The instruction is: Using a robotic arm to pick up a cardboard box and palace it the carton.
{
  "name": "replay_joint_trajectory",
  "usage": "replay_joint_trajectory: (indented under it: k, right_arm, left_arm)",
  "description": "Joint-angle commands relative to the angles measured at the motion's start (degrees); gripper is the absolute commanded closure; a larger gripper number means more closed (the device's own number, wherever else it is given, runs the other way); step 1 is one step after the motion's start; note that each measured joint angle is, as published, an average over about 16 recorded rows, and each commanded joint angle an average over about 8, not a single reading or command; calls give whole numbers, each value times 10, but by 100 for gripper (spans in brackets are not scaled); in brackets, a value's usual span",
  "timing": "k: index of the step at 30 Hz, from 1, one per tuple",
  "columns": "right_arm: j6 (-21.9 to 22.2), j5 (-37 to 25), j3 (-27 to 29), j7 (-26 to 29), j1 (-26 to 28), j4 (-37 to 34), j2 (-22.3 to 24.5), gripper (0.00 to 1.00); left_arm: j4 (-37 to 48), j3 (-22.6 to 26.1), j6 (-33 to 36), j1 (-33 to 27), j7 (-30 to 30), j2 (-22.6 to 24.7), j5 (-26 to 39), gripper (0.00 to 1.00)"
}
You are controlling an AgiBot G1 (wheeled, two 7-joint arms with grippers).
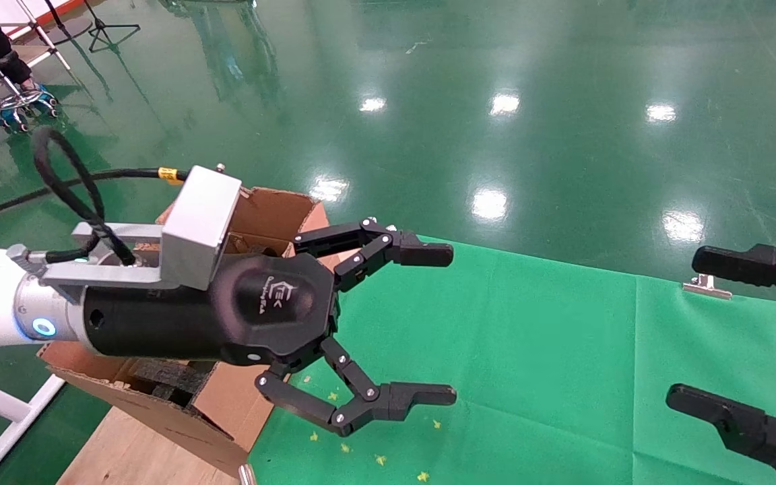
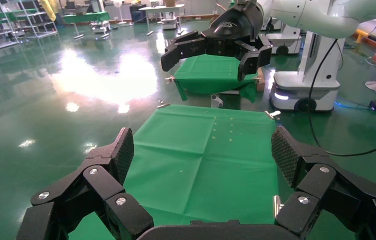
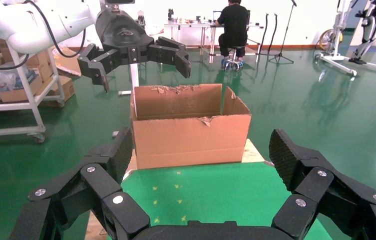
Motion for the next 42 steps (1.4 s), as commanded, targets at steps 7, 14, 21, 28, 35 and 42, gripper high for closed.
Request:
replay_joint_trajectory:
  k: [7, 14, 21, 28, 35, 42]
  right_arm:
    - [0, 0, 0, 0, 0, 0, 0, 0]
    - [0, 0, 0, 0, 0, 0, 0, 0]
    - [0, 0, 0, 0, 0, 0, 0, 0]
    - [0, 0, 0, 0, 0, 0, 0, 0]
    - [0, 0, 0, 0, 0, 0, 0, 0]
    - [0, 0, 0, 0, 0, 0, 0, 0]
  left_arm:
    - [0, 0, 0, 0, 0, 0, 0, 0]
    - [0, 0, 0, 0, 0, 0, 0, 0]
    - [0, 0, 0, 0, 0, 0, 0, 0]
    - [0, 0, 0, 0, 0, 0, 0, 0]
    - [0, 0, 0, 0, 0, 0, 0, 0]
    - [0, 0, 0, 0, 0, 0, 0, 0]
